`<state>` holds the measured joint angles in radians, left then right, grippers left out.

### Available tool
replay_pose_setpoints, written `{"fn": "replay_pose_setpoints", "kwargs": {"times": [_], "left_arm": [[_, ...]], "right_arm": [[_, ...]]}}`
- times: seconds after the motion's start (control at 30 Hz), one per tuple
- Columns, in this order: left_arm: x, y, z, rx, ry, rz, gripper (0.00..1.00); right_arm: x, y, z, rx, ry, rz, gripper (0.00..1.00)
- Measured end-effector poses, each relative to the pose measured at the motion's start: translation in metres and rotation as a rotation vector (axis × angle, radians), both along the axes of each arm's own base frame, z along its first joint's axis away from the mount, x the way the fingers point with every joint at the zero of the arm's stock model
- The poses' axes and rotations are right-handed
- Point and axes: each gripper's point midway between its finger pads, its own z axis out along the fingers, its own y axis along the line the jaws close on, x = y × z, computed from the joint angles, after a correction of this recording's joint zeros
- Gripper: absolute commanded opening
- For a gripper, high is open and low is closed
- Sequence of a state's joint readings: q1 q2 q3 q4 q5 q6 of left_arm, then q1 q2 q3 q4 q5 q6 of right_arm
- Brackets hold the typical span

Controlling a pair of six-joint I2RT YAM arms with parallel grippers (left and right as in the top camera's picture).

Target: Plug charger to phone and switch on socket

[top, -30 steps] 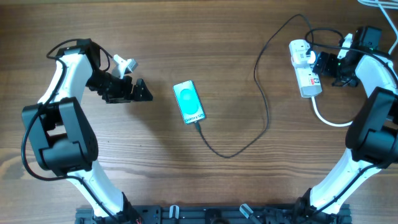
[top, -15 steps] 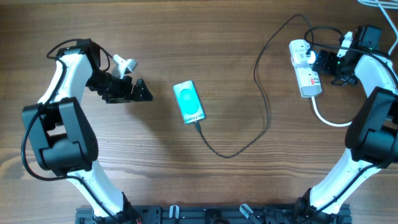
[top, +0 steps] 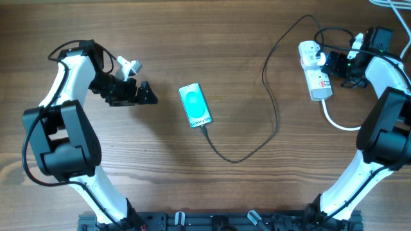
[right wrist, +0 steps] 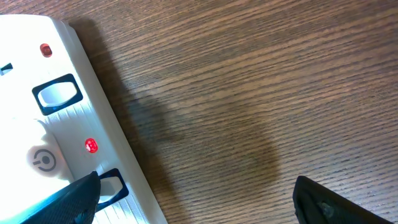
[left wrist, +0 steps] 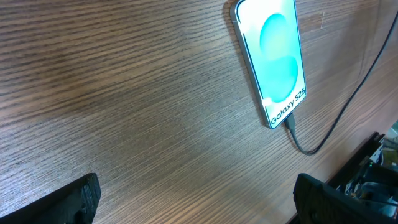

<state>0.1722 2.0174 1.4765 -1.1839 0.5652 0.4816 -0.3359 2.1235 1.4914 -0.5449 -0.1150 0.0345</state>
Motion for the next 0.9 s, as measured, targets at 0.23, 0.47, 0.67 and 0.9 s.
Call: {"fn": "replay_pose_setpoints", "kwargs": {"times": [0.23,0.47,0.67,0.9], "left_arm": [[0.0,0.0,0.0,0.0,0.0,0.0,1.0],[0.0,0.0,0.0,0.0,0.0,0.0,1.0],[0.0,0.0,0.0,0.0,0.0,0.0,1.0],[0.0,0.0,0.0,0.0,-0.001,0.0,1.0]], "right_arm": [[-0.003,-0.004,0.001,-0.022,0.019,-0.01,1.0],[-0.005,-0.005,0.001,-0.036,0.032,-0.012,0.99],[-0.009,-0.008,-0.001,-0.055,0.057,-0.018,1.0],[-0.01,-0.025,-0.019,-0.115,0.097,-0.036,1.0]]}}
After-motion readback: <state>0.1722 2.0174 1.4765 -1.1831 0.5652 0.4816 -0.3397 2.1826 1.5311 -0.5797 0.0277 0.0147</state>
